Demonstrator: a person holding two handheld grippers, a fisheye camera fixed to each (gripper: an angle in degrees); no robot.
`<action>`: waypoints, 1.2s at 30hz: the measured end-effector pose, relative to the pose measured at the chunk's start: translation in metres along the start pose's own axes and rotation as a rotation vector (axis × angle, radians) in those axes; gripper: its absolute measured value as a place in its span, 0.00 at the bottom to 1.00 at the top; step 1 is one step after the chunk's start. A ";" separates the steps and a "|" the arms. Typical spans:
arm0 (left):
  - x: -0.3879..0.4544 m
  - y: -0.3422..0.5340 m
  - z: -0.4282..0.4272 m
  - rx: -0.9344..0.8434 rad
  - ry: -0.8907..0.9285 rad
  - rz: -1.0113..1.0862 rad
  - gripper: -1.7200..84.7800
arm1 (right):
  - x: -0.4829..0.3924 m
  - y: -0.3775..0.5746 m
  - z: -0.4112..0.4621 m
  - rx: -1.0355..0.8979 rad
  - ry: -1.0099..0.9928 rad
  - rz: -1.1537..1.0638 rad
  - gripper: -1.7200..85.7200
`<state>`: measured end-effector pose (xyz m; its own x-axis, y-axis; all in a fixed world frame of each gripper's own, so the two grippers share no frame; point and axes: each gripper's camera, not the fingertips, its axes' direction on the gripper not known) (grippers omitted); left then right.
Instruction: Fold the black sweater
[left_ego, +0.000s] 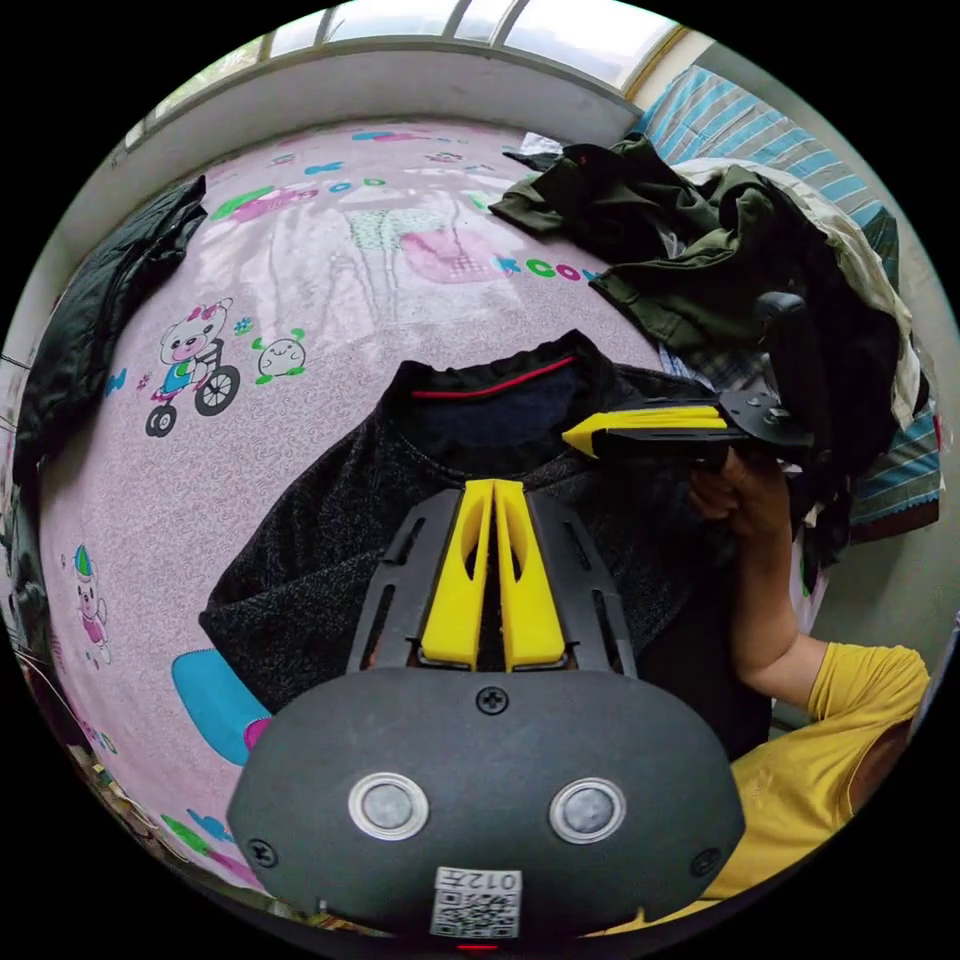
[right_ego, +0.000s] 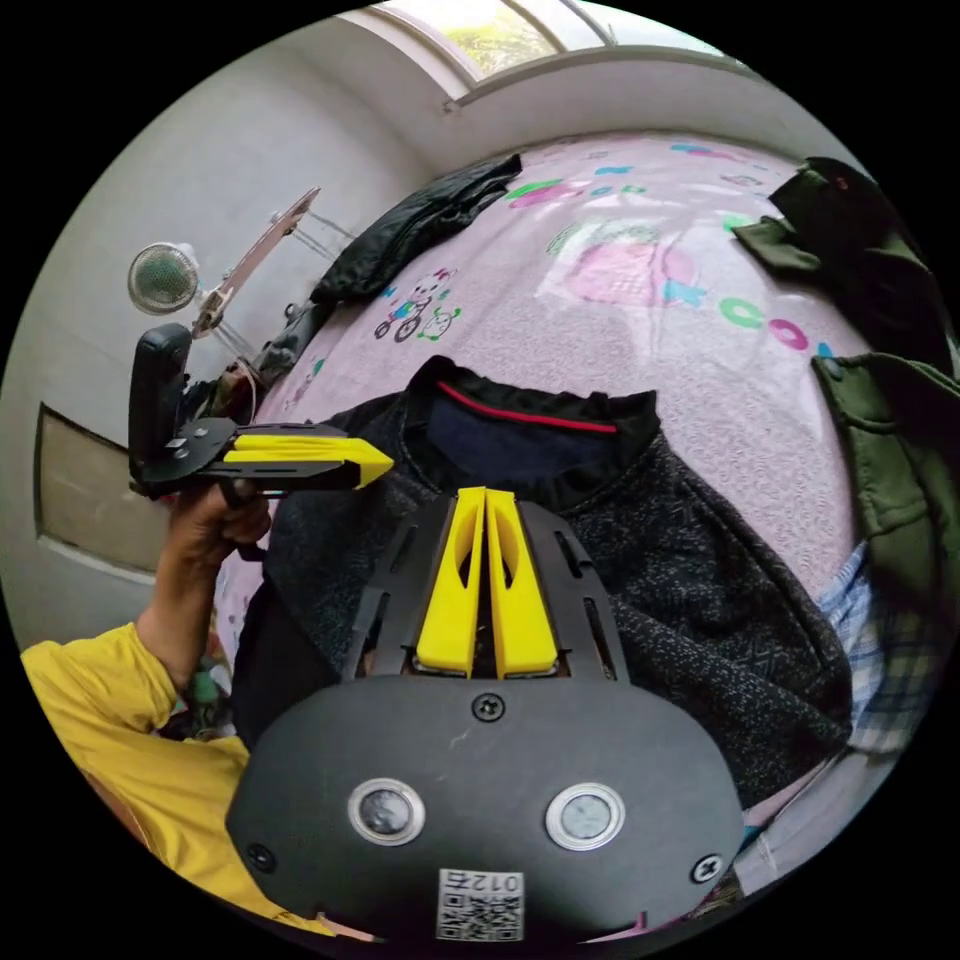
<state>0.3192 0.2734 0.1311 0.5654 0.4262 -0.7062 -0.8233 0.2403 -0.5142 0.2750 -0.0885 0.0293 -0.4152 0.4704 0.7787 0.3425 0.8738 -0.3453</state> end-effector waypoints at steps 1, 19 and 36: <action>-0.001 0.009 0.001 -0.009 -0.024 -0.001 0.02 | -0.003 0.001 0.010 -0.003 0.056 0.002 0.02; -0.015 0.154 -0.009 -0.112 -0.227 -0.065 0.02 | -0.058 0.160 0.023 0.026 0.528 0.145 0.02; -0.047 0.278 0.030 -0.177 -0.045 -0.113 0.02 | -0.099 0.261 0.070 -0.230 0.514 0.089 0.02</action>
<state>0.0621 0.3460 0.0360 0.6477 0.4450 -0.6185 -0.7308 0.1332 -0.6695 0.3465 0.1021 -0.1746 0.0674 0.3706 0.9263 0.5560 0.7570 -0.3433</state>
